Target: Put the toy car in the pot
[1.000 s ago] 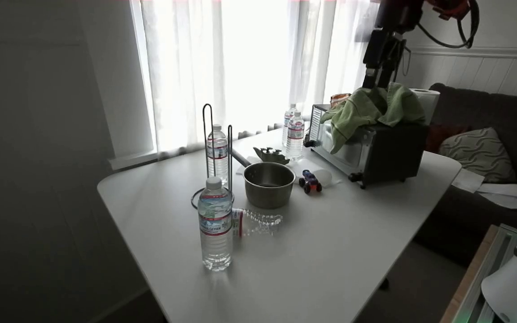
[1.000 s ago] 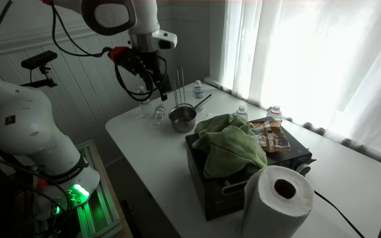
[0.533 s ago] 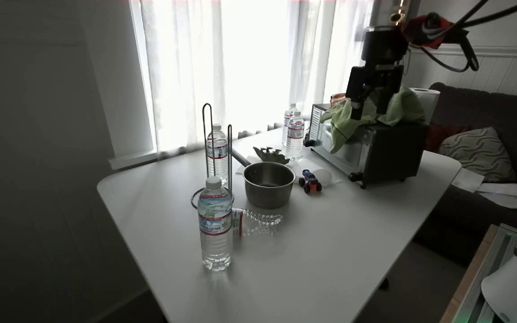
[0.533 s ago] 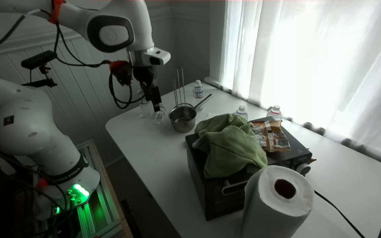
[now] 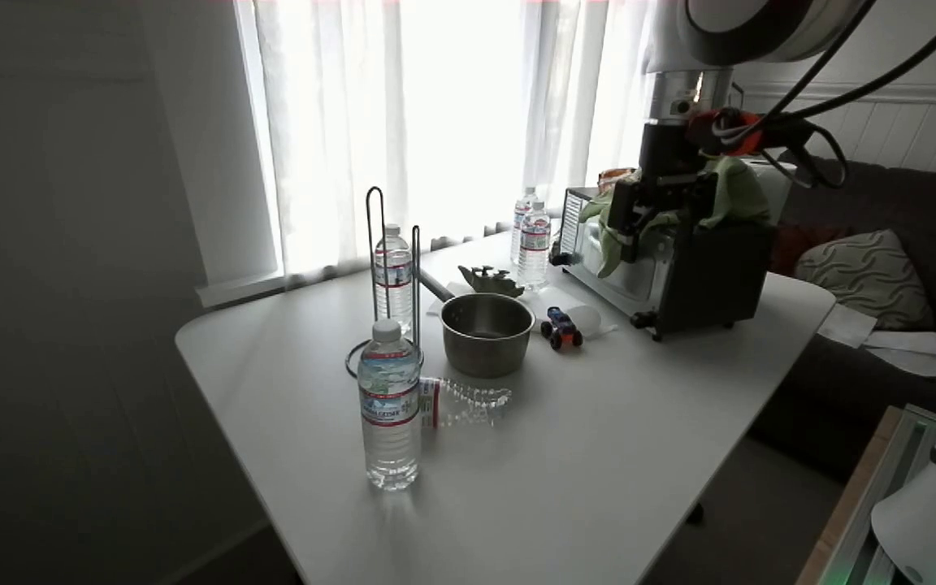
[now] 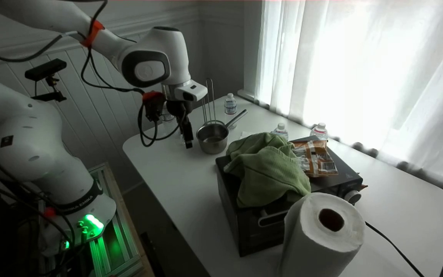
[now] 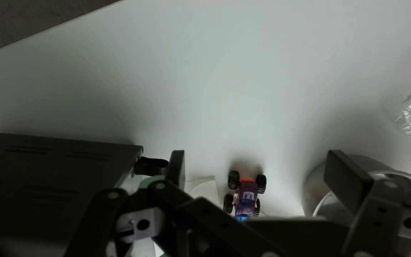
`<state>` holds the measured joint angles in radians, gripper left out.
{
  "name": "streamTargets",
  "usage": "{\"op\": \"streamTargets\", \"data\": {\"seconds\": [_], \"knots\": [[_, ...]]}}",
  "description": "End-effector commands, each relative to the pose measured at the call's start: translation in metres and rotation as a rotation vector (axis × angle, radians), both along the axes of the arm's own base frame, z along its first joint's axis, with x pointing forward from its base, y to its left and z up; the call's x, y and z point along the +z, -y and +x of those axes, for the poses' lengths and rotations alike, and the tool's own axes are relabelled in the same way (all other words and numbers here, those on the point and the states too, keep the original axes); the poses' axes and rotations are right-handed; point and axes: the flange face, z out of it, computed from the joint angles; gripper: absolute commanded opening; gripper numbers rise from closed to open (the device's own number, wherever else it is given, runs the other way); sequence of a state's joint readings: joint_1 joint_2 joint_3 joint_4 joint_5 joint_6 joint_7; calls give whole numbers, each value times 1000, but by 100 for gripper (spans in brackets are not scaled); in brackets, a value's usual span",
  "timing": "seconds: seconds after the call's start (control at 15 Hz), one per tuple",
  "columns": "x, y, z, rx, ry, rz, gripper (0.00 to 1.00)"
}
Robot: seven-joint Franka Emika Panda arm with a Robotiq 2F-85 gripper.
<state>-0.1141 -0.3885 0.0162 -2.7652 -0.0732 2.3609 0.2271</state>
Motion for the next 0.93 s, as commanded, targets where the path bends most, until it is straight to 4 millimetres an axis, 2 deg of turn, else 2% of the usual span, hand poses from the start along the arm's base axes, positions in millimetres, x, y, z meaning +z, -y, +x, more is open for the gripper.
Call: {"op": "streamTargets", "data": {"seconds": [0.0, 0.4, 0.47, 0.67, 0.87], "knots": [[-33, -2, 9, -44, -11, -40, 100], [-72, 9, 32, -109, 12, -33, 100], [-63, 2, 21, -96, -3, -19, 100], [-73, 6, 28, -100, -3, -17, 100], [-73, 7, 31, -101, -2, -18, 100]]}}
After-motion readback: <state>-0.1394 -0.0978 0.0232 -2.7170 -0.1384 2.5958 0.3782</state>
